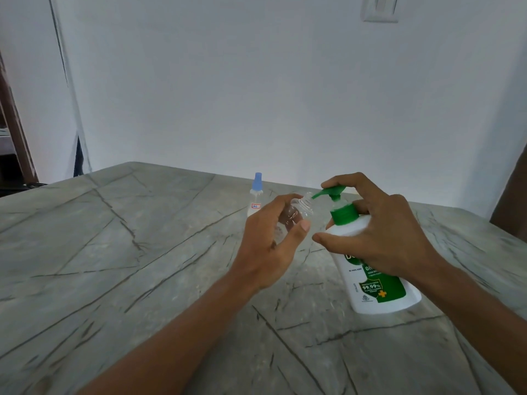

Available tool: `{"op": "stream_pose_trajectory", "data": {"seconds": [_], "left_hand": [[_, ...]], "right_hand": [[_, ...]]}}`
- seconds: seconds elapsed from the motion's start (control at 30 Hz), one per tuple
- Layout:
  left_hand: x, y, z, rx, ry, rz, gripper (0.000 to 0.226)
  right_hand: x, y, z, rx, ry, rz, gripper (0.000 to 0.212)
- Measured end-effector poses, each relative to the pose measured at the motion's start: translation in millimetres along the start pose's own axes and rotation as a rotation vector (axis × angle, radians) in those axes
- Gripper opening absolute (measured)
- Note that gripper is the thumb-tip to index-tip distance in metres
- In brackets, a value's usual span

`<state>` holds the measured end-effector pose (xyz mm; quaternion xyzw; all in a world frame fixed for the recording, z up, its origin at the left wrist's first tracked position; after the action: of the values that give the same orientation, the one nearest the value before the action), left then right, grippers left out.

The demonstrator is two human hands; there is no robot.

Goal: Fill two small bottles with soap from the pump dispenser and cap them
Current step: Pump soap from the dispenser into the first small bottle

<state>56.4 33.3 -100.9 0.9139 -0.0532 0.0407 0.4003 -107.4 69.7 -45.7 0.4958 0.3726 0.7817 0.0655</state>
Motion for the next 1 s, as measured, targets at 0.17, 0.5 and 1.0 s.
{"op": "stream_pose_trajectory", "data": {"seconds": [0.17, 0.5, 1.0], "left_hand": [[-0.6, 0.8, -0.6, -0.001, -0.018, 0.012, 0.037], [-0.4, -0.2, 2.0, 0.005, -0.006, 0.021, 0.038], [-0.6, 1.1, -2.1, -0.051, 0.043, 0.017, 0.039]], "right_hand": [[1.5, -1.0, 3.2, 0.045, -0.02, 0.012, 0.071], [0.5, -1.4, 0.5, 0.03, -0.004, -0.005, 0.067], [0.8, -2.5, 3.3, 0.062, -0.031, -0.009, 0.073]]}}
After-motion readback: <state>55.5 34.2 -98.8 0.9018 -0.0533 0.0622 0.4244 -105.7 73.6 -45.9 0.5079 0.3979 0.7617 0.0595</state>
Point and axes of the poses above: each hand's wrist, its own y-axis towards the middle knuckle, its own x-axis out of the back of the hand, z = x × y, the point moved 4 cm from there along y, towards the middle knuckle, and after that the axes turned 15 degrees about -y, right-handed, at the moved point
